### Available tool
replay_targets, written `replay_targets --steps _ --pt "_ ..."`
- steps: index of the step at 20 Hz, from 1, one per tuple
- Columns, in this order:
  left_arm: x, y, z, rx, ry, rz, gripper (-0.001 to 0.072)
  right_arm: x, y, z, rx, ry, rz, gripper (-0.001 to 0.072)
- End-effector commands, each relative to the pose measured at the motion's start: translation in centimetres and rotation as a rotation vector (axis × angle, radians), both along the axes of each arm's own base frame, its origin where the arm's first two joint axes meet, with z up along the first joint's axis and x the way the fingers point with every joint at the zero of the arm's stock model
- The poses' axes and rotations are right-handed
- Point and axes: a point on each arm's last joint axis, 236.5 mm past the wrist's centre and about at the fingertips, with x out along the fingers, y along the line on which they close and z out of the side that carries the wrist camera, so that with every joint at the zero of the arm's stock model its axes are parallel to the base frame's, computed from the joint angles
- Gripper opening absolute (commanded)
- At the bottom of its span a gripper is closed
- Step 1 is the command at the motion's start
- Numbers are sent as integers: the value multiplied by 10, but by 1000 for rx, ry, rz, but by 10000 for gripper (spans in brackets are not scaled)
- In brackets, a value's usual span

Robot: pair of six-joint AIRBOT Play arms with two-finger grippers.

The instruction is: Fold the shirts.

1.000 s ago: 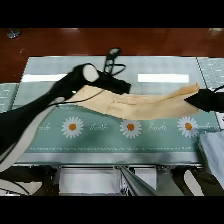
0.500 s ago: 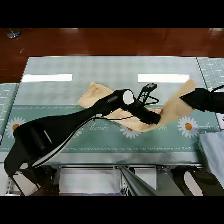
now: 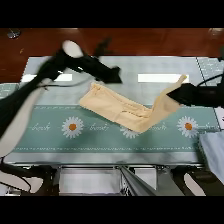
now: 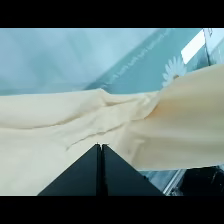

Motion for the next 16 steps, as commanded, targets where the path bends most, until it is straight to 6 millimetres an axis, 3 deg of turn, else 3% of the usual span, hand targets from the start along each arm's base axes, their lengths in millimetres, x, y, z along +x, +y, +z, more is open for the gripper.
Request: replay_targets --steps 1,3,5,6,9,12,14,16 --pt "18 135 70 107 -160 196 20 28 54 -3 20 6 114 26" --pt "10 210 113 194 -292 365 20 47 92 -7 20 19 192 26" --pt "-20 250 144 210 -374 486 21 68 131 -15 19 24 255 26" --pt "-41 257 152 223 -411 501 21 79 149 -21 21 22 276 26" --pt "-98 249 152 204 -488 544 21 110 199 -53 24 35 308 26" --pt "-146 235 113 185 -441 532 21 125 235 -95 34 103 329 26" --pt "-165 231 87 177 -394 544 20 129 255 -113 38 131 338 26" --pt "-170 230 63 178 -348 545 21 135 270 -128 44 154 338 26"
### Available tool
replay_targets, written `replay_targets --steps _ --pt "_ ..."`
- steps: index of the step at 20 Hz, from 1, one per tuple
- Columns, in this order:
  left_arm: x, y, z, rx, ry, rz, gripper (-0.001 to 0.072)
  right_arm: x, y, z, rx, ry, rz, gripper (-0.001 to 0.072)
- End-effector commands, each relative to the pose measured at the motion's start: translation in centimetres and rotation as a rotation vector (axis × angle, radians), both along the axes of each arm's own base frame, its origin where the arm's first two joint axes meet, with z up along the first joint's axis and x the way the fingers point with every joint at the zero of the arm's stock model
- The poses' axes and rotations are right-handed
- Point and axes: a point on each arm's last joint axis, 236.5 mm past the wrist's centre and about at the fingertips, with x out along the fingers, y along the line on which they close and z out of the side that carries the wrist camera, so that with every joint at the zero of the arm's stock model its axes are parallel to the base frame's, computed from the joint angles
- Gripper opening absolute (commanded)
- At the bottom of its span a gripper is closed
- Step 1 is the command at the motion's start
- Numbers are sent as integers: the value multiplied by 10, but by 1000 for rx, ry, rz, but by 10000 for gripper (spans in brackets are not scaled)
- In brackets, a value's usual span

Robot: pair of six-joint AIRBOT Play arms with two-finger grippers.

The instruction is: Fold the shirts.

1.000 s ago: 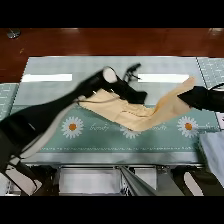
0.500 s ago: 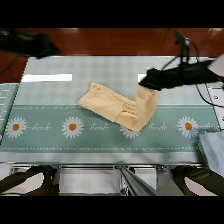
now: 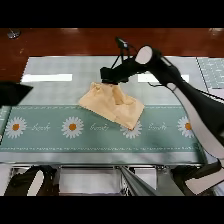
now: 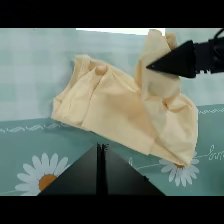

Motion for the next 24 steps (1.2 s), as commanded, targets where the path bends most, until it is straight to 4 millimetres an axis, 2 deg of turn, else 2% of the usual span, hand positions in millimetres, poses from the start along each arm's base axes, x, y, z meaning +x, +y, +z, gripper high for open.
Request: replay_targets --steps 1,4,6,8,9,10,11,13,14,16,17,18,20,21,22,23,24 --pt "-20 -3 -44 -25 70 16 21 9 34 -33 9 56 5 26" --pt "-12 1 -67 -42 106 44 21 0 49 -45 64 148 10 27" --pt "-4 4 -80 -61 136 69 21 -11 49 -50 59 193 41 27" --pt "5 4 -87 -91 166 77 21 -27 66 -38 116 189 114 47" --pt "10 4 -91 -91 172 77 21 -31 72 -35 133 193 126 207" --pt "15 3 -96 -94 186 76 21 -32 72 -35 130 184 136 589" --pt "17 1 -102 -97 206 66 21 -31 68 -37 119 172 153 627" --pt "18 -8 -113 -91 244 26 21 -27 42 -35 90 202 157 627" --pt "19 -13 -117 -81 248 2 21 -25 22 -29 76 228 161 626" --pt "25 -15 -120 -75 242 -5 21 -21 -44 -9 -15 243 167 626" --pt "28 -14 -121 -76 237 2 21 -15 -89 0 -125 206 142 626" --pt "31 -12 -120 -75 229 11 21 -2 -147 14 -299 128 58 625" --pt "33 -12 -120 -76 225 16 21 19 -265 60 -606 -59 -212 625" --pt "33 -12 -121 -75 226 16 21 16 -306 81 -655 -123 -351 625" --pt "33 -12 -121 -75 226 15 21 3 -331 86 -643 -149 -449 625" --pt "33 -12 -121 -75 226 15 21 -16 -348 77 -611 -153 -530 625" --pt "33 -12 -122 -75 229 16 21 -42 -358 51 -562 -128 -604 625"
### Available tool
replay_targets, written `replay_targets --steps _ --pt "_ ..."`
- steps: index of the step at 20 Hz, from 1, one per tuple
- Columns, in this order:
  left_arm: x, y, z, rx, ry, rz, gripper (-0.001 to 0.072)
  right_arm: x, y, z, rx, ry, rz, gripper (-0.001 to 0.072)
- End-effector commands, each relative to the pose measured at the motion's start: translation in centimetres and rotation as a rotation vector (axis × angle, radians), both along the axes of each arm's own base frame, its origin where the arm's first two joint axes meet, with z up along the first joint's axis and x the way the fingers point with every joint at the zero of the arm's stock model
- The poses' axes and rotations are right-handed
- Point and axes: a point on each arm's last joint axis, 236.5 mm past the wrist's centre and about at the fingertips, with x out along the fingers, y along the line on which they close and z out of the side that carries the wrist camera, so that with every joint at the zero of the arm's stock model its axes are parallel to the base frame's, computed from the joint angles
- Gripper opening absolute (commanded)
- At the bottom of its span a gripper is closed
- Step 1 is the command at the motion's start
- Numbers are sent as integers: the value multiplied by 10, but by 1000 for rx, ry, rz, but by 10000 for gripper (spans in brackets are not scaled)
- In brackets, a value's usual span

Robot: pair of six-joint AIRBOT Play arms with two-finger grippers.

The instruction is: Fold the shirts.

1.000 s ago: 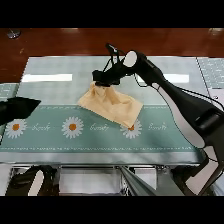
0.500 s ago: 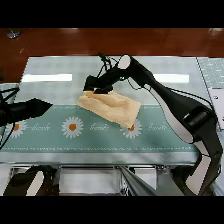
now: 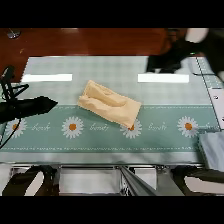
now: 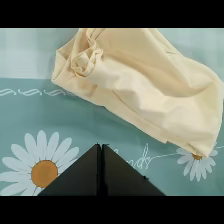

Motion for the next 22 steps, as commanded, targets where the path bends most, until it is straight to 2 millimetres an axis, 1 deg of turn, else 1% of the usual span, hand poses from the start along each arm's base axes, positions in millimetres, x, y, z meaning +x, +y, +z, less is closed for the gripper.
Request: replay_targets --steps 1,2,3,4,5,6,7,8,11,14,17,19,20,22 --pt "0 0 -4 0 6 1 21 -65 -84 -37 -8 -111 -336 625" --pt "-2 -1 -9 -2 17 -1 21 -94 -69 -75 117 -81 -404 625" --pt "-5 -4 -13 -21 34 1 21 -116 -45 -106 263 -60 -455 623" --pt "-7 -12 -13 -65 46 -2 22 -129 -20 -123 395 -43 -482 615" --pt "-9 -20 -13 -111 55 -3 21 -139 5 -135 502 -20 -488 615" --pt "-9 -25 -14 -133 54 -2 22 -144 23 -139 560 2 -478 615" --pt "-7 -29 -15 -131 42 -5 22 -146 39 -142 580 25 -442 615" --pt "-5 -32 -16 -129 27 -7 21 -144 50 -147 580 45 -417 615" --pt "-2 -45 -15 -124 -3 -36 21 -132 65 -170 534 140 -371 615" --pt "-6 -56 -20 -123 14 -72 21 -116 85 -186 520 215 -274 615" --pt "-7 -59 -22 -122 23 -81 21 -111 110 -193 584 318 -229 615" --pt "-7 -59 -22 -122 24 -81 21 -105 123 -194 623 346 -200 614" --pt "-7 -59 -22 -122 24 -81 21 -105 130 -190 656 359 -180 554" --pt "-7 -59 -22 -122 24 -81 21 -100 141 -177 686 321 -82 35"
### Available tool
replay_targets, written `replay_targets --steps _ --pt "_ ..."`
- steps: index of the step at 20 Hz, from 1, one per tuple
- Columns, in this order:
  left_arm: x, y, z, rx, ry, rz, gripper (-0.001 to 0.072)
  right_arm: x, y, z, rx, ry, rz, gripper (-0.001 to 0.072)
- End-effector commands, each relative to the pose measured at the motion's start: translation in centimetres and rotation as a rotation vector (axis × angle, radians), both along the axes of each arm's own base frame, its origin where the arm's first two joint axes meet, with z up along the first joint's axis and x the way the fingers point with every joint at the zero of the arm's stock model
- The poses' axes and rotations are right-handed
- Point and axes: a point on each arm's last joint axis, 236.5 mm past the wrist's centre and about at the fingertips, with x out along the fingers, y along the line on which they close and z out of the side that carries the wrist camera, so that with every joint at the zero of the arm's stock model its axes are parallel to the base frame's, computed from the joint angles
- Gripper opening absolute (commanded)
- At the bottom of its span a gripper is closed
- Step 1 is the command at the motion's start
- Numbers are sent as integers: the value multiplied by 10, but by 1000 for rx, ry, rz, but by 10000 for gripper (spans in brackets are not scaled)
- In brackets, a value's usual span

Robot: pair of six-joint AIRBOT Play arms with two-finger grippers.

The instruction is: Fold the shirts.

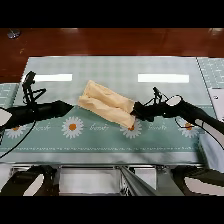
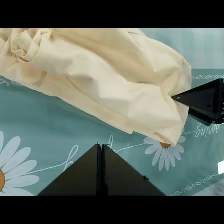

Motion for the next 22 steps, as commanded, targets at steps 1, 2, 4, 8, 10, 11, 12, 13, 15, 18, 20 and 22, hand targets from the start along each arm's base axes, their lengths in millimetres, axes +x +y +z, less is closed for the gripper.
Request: replay_targets --steps 1,2,4,8,10,11,12,13,15,18,20,22 --pt "0 -1 0 0 -1 -1 21 11 27 25 108 -75 122 26" --pt "0 -1 0 0 -1 -1 21 19 31 41 107 -121 176 26" --pt "0 -1 0 0 -1 -1 21 48 32 84 55 -238 257 25" --pt "0 -1 0 0 -1 -1 21 110 4 199 -142 -464 294 26" --pt "-1 -1 -1 -1 4 -5 21 123 -25 251 -235 -517 265 26" --pt "-2 -2 -1 -1 8 -9 21 125 -44 273 -277 -534 245 25" --pt "-2 -2 -1 -1 8 -9 22 125 -66 294 -321 -540 224 25" --pt "-2 -2 -1 -1 8 -9 21 121 -87 309 -354 -534 206 25" --pt "-2 -2 -1 -1 8 -9 22 107 -136 333 -403 -503 136 26" --pt "-2 -2 -1 -1 7 -9 22 75 -210 347 -441 -402 -30 25" --pt "-2 -2 -1 -1 7 -8 22 45 -252 349 -472 -322 -112 26" --pt "-1 -1 -1 0 5 -6 22 17 -296 351 -529 -253 -235 25"
